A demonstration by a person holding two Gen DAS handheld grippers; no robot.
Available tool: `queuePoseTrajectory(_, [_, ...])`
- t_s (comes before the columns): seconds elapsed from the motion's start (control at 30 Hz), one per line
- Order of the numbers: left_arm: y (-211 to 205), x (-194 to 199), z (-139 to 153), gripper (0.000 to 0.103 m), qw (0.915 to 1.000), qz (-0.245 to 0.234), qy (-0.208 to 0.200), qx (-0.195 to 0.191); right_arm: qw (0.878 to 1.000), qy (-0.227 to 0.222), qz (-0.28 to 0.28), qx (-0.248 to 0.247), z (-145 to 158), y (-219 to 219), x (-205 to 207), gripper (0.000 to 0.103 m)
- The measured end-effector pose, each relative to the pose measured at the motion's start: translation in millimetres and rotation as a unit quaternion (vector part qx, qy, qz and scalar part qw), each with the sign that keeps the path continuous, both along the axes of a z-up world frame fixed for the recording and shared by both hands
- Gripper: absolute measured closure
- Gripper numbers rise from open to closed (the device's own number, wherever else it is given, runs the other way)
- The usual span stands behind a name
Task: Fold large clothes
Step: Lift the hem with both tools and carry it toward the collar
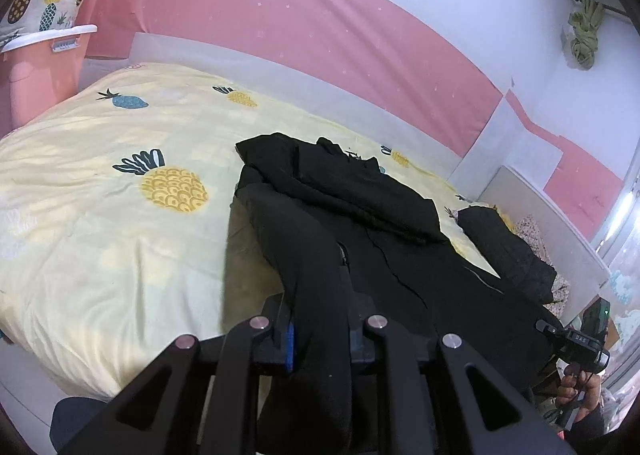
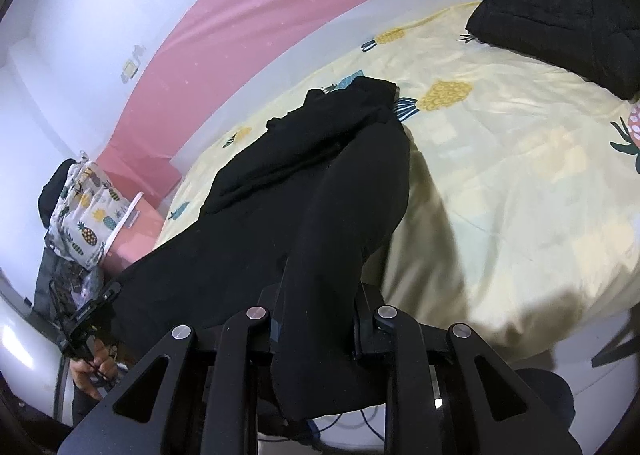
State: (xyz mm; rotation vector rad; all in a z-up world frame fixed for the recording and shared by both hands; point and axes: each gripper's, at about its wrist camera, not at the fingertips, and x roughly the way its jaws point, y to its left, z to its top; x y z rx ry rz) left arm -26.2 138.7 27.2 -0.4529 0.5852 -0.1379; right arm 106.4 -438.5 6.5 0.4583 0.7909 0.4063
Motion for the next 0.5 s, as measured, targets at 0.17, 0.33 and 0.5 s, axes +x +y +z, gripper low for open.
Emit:
queuePoseTrajectory(0.17, [3,3,4,0.087,0.9999,-0.005,-0.001,-0.009,1.0,0.008,-0.003,0.012,-3,-8,4,0.082])
queuePoseTrajectory(0.33, [2,-10,22,0.087,0.9996,-0.008,-0.019,-0.017,1.0,-0.01,-0.006,0.017,15,-11,-6,0.083])
queuePoseTrajectory(0.5, [3,-25,41,0.087,0.9986,-0.011,-0.043,-0.026,0.998,-0.042,-0.012,0.034,42,-15,-27,0.083])
